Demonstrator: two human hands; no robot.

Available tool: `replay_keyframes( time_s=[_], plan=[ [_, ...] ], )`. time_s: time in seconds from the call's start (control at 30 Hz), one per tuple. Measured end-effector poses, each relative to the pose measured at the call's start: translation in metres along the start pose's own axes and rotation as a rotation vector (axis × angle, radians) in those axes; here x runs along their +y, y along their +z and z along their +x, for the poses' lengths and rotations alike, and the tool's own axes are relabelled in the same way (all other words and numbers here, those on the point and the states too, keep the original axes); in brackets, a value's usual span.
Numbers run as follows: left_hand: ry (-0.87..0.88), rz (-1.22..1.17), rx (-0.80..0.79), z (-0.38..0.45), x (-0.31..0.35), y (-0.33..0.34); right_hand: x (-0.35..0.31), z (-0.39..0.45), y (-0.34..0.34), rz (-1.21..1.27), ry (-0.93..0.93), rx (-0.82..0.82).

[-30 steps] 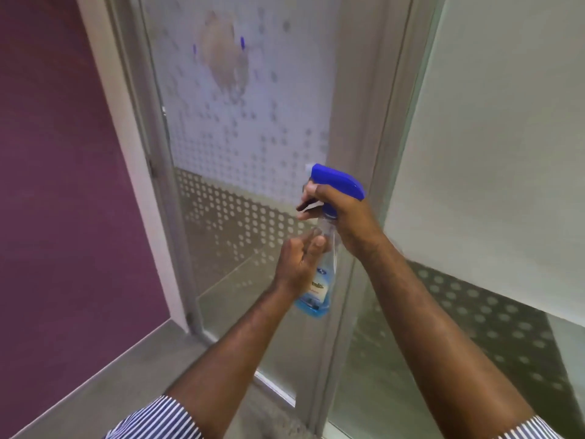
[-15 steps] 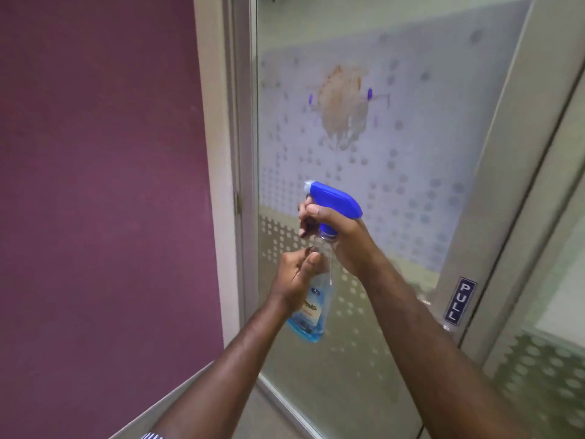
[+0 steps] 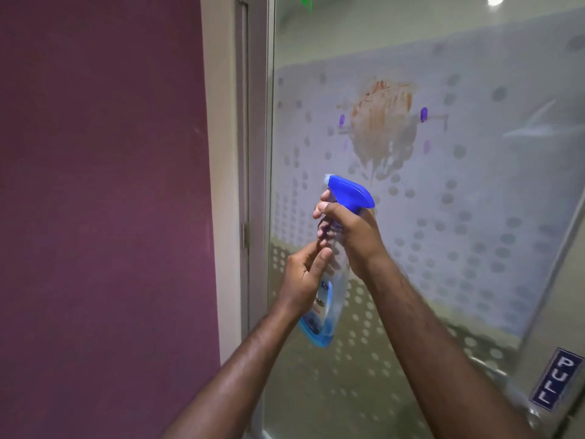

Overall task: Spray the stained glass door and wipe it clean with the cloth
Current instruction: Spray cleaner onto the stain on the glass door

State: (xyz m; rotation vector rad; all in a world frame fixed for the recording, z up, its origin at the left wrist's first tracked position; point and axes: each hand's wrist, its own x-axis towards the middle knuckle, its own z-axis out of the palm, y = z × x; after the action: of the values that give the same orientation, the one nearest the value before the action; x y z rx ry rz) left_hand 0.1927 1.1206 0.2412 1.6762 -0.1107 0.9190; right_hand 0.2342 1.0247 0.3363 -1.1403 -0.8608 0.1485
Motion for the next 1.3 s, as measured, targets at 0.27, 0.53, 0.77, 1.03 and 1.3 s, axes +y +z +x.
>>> replay_keyframes(
  time_s=[0.27,0.53,0.77,1.03,1.3],
  plan=[
    [0.048,0.166,-0.087,0.084,-0.056,0.004,0.012,0.107,-0.013,-0.057,-0.084,0.206],
    [0.054,0.073,-0.154,0.157,-0.066,0.003,0.003,0.174,-0.006,-0.184,-0.139,0.311],
    [0.120,-0.081,-0.228,0.201,-0.057,-0.013,-0.014,0.208,0.030,-0.325,-0.234,0.422],
    [0.160,-0.087,-0.340,0.239,-0.055,-0.039,-0.022,0.245,0.063,-0.469,-0.264,0.607],
    [0.211,-0.128,-0.414,0.265,-0.043,-0.051,-0.040,0.257,0.079,-0.495,-0.267,0.496]
  ],
)
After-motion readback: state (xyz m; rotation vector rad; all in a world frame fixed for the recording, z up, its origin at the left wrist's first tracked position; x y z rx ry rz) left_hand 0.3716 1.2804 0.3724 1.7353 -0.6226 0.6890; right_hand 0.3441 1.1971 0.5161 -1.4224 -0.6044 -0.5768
